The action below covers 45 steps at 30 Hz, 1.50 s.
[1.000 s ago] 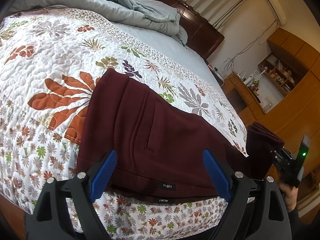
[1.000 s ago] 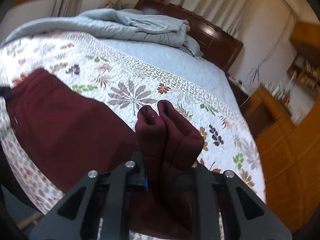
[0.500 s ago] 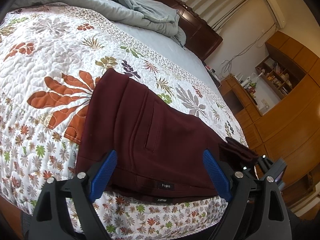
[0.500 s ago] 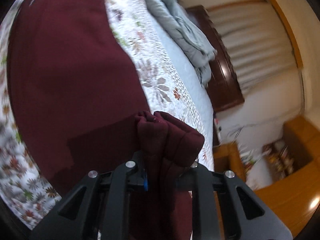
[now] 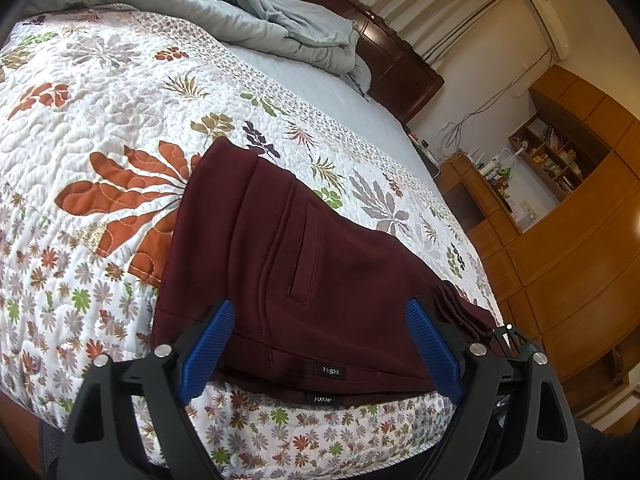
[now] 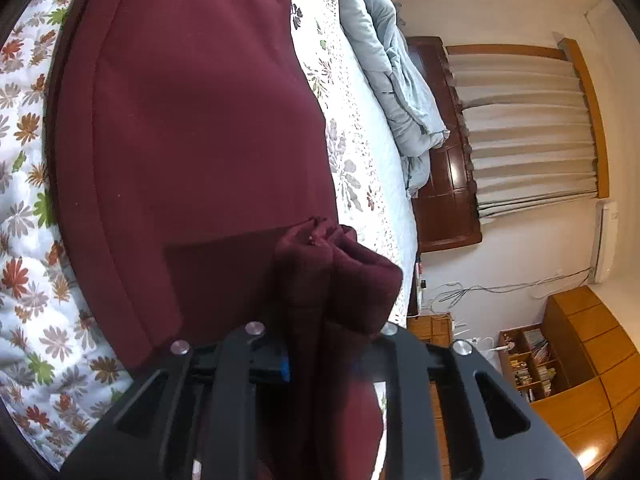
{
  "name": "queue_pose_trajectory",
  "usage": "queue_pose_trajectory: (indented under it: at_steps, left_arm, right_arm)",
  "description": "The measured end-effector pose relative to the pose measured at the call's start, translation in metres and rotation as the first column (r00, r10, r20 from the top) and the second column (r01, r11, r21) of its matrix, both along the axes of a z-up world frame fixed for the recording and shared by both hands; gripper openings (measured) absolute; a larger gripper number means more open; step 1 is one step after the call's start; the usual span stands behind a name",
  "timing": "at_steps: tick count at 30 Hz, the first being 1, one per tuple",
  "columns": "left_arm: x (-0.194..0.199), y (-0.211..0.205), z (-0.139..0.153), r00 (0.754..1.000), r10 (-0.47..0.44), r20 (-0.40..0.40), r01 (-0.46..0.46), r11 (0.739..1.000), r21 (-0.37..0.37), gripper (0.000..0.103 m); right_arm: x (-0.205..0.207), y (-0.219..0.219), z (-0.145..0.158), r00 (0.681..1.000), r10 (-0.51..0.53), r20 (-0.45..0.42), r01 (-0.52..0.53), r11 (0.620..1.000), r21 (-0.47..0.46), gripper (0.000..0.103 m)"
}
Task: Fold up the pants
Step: 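Lower the hems onto the folded trousers and open the right tool, then close both tools on the end of the folded maroon trousers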
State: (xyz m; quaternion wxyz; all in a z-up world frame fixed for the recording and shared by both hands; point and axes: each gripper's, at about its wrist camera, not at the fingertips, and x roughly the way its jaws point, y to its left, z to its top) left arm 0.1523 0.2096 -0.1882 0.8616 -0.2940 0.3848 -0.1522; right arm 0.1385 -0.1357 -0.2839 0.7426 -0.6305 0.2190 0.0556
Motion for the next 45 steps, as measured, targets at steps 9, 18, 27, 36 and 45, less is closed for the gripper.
queue_pose_trajectory:
  at_steps: [9, 18, 27, 36, 45]
  left_arm:
    - [-0.034, -0.014, 0.058, 0.963, 0.096, 0.251, -0.134, 0.981, 0.141, 0.088]
    - [-0.009, -0.147, 0.084, 0.949, -0.191, 0.252, 0.22, 0.971, -0.091, 0.088]
    - [0.021, -0.309, 0.054, 0.797, -0.561, 0.226, 0.601, 0.776, -0.191, 0.088]
    - [0.056, -0.322, -0.043, 0.835, -0.55, -0.036, 0.522, 0.81, -0.266, 0.087]
    - [0.05, -0.317, -0.041, 0.84, -0.542, 0.014, 0.527, 0.81, -0.257, 0.087]
  right_arm:
    - [-0.039, -0.001, 0.051, 0.999, 0.034, 0.009, -0.035, 0.988, 0.149, 0.059]
    - [-0.023, -0.096, 0.158, 0.955, -0.136, -0.262, 0.279, 0.71, 0.646, 0.045]
    - [0.021, -0.289, 0.104, 0.69, -0.066, -0.721, 0.722, -0.014, 0.692, 0.009]
    - [0.024, -0.286, 0.061, 0.634, 0.004, -0.774, 0.773, 0.04, 0.633, 0.003]
    - [0.107, -0.332, 0.051, 0.646, 0.203, -0.736, 0.762, -0.234, 0.604, 0.001]
